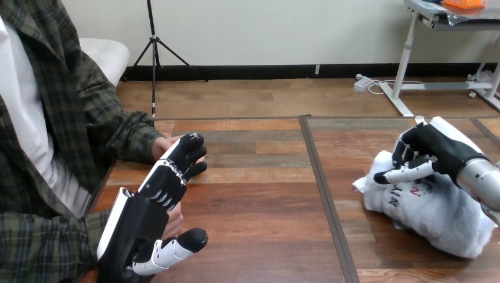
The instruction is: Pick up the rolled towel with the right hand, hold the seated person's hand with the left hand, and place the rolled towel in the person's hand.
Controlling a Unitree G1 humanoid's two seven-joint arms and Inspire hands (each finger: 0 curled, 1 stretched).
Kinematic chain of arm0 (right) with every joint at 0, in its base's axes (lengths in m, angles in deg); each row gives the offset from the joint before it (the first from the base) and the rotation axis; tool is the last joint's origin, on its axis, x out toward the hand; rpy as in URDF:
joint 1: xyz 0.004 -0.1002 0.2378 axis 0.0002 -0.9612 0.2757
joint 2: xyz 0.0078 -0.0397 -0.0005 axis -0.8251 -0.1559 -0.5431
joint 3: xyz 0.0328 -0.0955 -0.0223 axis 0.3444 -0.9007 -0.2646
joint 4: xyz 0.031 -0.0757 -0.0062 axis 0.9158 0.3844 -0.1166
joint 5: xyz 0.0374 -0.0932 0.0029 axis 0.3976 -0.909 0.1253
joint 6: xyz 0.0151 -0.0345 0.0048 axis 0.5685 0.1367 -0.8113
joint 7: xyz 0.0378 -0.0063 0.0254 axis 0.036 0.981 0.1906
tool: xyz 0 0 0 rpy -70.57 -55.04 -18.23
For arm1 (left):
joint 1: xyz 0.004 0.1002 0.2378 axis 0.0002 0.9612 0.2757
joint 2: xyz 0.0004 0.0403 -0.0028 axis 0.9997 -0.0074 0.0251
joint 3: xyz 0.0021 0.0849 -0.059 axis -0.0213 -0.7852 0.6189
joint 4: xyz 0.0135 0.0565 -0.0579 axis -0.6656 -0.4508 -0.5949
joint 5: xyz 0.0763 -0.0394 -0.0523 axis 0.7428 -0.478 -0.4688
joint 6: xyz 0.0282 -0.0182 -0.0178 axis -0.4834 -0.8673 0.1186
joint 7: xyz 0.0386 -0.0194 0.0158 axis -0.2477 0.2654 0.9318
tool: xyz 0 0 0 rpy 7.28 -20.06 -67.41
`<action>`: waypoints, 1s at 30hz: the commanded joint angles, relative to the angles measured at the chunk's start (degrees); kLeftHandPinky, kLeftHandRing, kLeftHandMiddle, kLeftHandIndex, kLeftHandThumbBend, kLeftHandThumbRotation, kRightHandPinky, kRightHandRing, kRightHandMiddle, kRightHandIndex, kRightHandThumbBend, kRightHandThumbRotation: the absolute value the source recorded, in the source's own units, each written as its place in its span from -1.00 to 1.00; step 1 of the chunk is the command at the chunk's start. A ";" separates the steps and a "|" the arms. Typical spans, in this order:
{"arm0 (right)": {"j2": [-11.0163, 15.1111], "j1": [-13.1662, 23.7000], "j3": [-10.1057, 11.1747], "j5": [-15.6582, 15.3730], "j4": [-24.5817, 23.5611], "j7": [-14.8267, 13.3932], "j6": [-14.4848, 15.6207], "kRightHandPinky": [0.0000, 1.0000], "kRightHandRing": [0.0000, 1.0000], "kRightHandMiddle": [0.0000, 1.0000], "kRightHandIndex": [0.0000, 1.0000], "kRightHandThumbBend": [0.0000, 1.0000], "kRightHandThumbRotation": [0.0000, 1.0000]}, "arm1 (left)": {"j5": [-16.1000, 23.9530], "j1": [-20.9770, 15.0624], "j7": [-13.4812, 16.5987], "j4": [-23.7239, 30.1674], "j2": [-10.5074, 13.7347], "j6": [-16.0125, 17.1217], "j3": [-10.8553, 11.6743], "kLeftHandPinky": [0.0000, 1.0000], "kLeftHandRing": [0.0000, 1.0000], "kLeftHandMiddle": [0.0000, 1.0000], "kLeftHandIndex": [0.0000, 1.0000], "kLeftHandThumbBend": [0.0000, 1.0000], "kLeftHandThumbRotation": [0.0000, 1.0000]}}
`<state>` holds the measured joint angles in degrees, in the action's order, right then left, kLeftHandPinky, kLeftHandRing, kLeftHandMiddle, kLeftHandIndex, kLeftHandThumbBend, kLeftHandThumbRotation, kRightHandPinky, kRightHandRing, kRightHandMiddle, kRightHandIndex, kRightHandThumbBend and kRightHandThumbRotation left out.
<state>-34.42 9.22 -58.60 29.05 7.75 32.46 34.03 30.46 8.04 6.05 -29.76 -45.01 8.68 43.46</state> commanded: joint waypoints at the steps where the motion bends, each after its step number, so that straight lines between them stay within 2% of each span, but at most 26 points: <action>1: -1.86 0.01 1.99 2.62 -3.71 1.75 -2.30 -0.80 -0.70 -0.61 -0.61 0.38 -1.00 | -0.23 -1.85 -0.10 3.03 0.37 0.45 0.19 0.73 0.82 0.84 0.79 1.00 0.19; 10: -1.38 -1.31 2.47 3.60 -8.03 1.31 -2.24 -0.82 -0.71 -0.61 -0.61 0.32 -1.00 | -0.55 -2.07 -0.39 2.68 0.47 0.39 0.26 0.73 0.82 0.84 0.80 1.00 0.20; 18: -0.49 -3.16 2.78 3.92 -13.22 0.74 -2.67 -0.79 -0.67 -0.58 -0.57 0.36 -1.00 | -0.87 -2.31 -1.02 2.50 0.51 0.32 0.23 0.73 0.82 0.85 0.80 1.00 0.19; 22: -0.14 -3.99 3.41 4.67 -15.36 1.35 -2.11 -0.77 -0.65 -0.55 -0.53 0.40 -1.00 | -0.96 -2.30 -1.17 2.62 0.42 -0.01 0.18 0.73 0.82 0.85 0.81 1.00 0.19; 25: 0.23 -4.19 3.77 5.32 -15.72 2.40 -1.84 -0.73 -0.60 -0.47 -0.45 0.46 -1.00 | -0.81 -2.35 -1.15 2.57 0.38 -0.15 0.21 0.73 0.82 0.85 0.81 1.00 0.18; 26: 0.42 -4.29 3.81 5.43 -15.94 2.68 -1.85 -0.67 -0.53 -0.37 -0.36 0.51 -1.00 | -0.77 -2.36 -1.14 2.54 0.35 -0.18 0.22 0.73 0.82 0.85 0.81 1.00 0.18; 30: 1.06 -5.08 4.26 6.19 -17.99 3.68 -1.44 -0.57 -0.41 -0.21 -0.20 0.57 -1.00 | 0.02 -2.16 -0.57 2.83 0.37 -0.89 0.31 0.73 0.82 0.85 0.81 1.00 0.19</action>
<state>-34.57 3.02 -56.68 33.53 -5.89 35.41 32.75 30.36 8.04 5.06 -29.65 -44.98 8.37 43.54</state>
